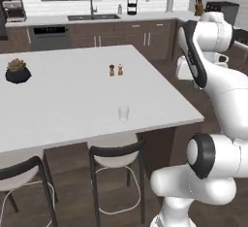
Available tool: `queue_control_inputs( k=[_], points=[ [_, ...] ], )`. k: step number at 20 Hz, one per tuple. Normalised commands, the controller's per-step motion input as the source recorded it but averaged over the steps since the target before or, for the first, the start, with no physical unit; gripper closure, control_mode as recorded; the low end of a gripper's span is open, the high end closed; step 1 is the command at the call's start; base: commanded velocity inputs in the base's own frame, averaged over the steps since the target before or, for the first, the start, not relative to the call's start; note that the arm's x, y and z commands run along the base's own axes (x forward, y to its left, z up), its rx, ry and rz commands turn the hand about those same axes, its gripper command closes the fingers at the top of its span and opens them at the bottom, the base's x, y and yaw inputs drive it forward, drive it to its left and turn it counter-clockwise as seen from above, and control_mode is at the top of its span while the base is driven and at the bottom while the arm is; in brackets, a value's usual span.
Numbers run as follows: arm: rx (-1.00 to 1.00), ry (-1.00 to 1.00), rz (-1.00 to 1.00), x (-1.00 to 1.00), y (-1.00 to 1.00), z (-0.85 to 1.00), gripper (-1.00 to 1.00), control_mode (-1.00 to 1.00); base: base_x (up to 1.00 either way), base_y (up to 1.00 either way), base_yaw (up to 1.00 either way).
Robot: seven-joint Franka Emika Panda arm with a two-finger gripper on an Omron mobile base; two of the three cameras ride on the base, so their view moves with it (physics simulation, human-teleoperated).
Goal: Take a straw from the drawer in front and place it inside the glass cup on the dining counter.
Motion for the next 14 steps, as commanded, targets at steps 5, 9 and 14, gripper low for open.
queue_control_inputs(
  k=[5, 9, 14],
  points=[
    [0.0, 0.0, 0.0, 0.0, 0.0, 0.0, 1.0, 1.0, 0.45, 0.61, -0.3],
    [0.0, 0.0, 0.0, 0.0, 0.0, 0.0, 1.0, 1.0, 0.48, 0.62, -0.02],
    [0.0, 0.0, 0.0, 0.0, 0.0, 0.0, 1.0, 1.0, 0.96, 0.2, 0.4]
  ],
)
